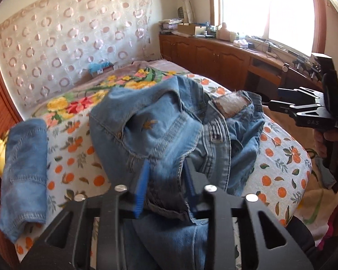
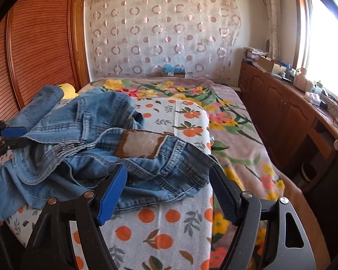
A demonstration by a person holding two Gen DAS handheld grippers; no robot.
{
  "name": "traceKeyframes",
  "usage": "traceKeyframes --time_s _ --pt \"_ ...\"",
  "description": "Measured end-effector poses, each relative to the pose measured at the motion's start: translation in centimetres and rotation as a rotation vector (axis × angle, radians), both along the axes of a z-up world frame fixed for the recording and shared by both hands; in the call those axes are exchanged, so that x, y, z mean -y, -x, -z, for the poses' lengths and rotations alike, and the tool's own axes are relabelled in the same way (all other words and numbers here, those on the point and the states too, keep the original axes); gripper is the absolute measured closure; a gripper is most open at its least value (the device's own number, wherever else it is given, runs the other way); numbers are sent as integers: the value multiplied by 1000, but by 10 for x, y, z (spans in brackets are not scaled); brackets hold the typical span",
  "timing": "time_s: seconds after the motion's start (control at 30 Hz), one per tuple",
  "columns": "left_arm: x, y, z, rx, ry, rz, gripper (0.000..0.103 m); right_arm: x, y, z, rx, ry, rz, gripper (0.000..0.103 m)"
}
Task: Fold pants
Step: 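Close the left gripper on the jeans waistband while the right gripper grasps the waistband near the brown patch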
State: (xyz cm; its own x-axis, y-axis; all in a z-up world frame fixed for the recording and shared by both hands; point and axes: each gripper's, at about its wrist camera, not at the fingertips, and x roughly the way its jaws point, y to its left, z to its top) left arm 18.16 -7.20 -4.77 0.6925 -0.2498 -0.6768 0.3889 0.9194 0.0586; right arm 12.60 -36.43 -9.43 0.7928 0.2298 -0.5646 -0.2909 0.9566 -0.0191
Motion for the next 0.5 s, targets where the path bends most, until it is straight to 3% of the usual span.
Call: traceKeyframes --time_s 0.03,0.13,0.33,0.5 --pt "0 0 -3 12 -2 4 90 2 0 -2 -3 2 2 26" --pt "-8 2 -19 64 9 -15 95 6 -3 -10 -14 -1 8 26" --pt "-36 4 -41 129 18 -85 98 3 -11 -18 -15 23 10 26" --pt "-78 11 -59 172 80 -169 99 4 -22 -22 -26 5 10 26"
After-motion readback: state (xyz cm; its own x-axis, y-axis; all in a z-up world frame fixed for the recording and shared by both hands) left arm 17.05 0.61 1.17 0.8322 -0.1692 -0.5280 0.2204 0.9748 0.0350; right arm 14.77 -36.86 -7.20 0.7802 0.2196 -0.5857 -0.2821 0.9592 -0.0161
